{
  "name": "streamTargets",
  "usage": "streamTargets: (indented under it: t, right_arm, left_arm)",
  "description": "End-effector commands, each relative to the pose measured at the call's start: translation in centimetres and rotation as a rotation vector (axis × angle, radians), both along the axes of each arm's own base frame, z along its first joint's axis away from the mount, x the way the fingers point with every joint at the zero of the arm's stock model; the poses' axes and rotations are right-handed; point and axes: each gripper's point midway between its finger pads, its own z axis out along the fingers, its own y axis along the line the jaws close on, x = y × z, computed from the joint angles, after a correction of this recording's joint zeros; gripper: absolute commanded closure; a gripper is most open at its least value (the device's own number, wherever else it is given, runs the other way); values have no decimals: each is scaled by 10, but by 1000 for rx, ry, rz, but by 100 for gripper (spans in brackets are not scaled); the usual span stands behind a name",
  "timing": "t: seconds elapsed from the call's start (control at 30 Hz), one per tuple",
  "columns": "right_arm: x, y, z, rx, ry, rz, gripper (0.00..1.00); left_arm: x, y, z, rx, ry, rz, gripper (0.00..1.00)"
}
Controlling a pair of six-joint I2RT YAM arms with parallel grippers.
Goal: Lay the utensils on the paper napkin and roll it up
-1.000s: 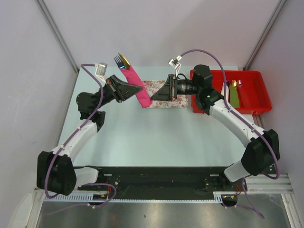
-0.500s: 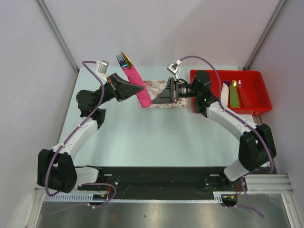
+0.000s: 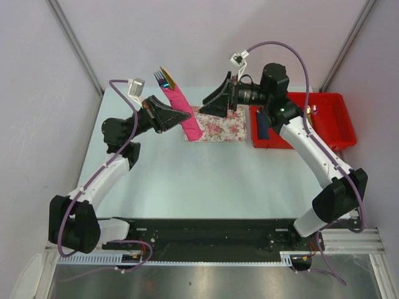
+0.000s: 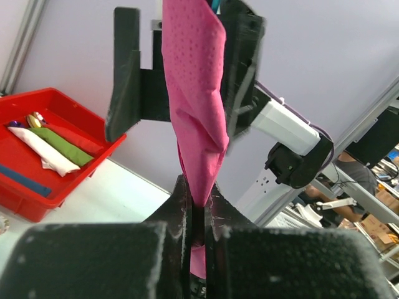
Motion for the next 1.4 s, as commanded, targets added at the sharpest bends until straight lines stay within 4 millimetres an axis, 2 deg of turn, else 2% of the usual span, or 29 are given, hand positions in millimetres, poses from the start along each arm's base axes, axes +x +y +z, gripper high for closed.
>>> streamTargets:
  t: [0.0,0.07,0.17,0.3,0.37,0.4,0.47,0.5,0.57,0.6,0.67,0.8,0.83,0.97,1.07,1.23,1.3,1.37]
  right_arm:
    - [-18,26,-14,-77,-112,44,14]
    - [-28,32,-20,-84,-118,75,18]
    - [-40,39,-24,-83,-126,111,29]
    - [-45,43,-35,-85,-69,142,46]
    - [-49,44,-34,-70,-41,165,48]
    - [-49,45,-38,-70,-19,173,56]
    - [-52,46,-35,-43,-14,199,63]
    - [-53,46,-34,-37,16,206,71]
    - [-55,46,-35,-27,28,227,78]
    - [-56,46,-34,-18,48,236,87]
    - [-59,45,-35,-17,69,255,100]
    - [-62,45,-33,-11,78,266,100]
    - [-61,45,-30,-8,69,259,100]
    - [-57,45,-22,6,33,236,100]
    - [-53,44,-18,12,15,220,100]
    - [-55,43,-13,22,-15,218,100]
    - [-56,43,-11,27,-25,218,100]
    - [-55,44,-11,28,-27,218,100]
  left_arm:
    - [-9,-2,25,-35,-89,14,100]
    - [-8,-2,25,-35,-87,16,100]
    - [-7,-3,27,-35,-89,17,100]
    - [-8,-3,28,-38,-104,16,100]
    - [-7,-3,28,-39,-104,16,100]
    - [-8,-4,28,-39,-106,14,100]
    - [-8,-3,29,-41,-115,13,100]
    - [-9,-3,30,-40,-119,13,100]
    - [-9,-3,31,-41,-127,15,100]
    - [-9,-3,31,-38,-134,17,100]
    - [-9,-2,30,-33,-143,22,100]
    - [-6,-2,27,-9,-153,42,100]
    - [-7,-2,26,-3,-158,44,96]
    - [-7,-2,19,13,-141,45,55]
    - [-6,-2,12,27,-119,47,43]
    - [-4,-3,5,28,-80,47,41]
    - [-2,-4,3,21,-55,42,44]
    - [-1,-6,3,13,-35,31,55]
